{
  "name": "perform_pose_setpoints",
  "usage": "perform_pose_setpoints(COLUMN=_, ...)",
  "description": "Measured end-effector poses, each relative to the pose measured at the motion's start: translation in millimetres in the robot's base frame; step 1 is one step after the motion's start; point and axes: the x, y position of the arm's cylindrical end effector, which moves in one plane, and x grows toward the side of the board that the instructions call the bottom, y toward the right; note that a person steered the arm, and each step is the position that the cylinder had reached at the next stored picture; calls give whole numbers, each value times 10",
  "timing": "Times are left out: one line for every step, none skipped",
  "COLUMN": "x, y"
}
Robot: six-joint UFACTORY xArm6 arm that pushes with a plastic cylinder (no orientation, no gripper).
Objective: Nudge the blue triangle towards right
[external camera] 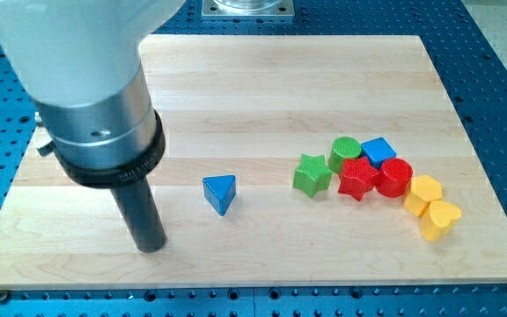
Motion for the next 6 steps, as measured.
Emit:
perform_pose_setpoints(x=-369, y=348)
perform_pose_setpoints(x=-955, y=419)
perform_pose_setpoints(x=-1389, y=325)
perform_pose_setpoints(x=-1461, y=127)
perform_pose_setpoints(x=-1208, y=397)
perform_pose_setpoints(x=-1031, y=988)
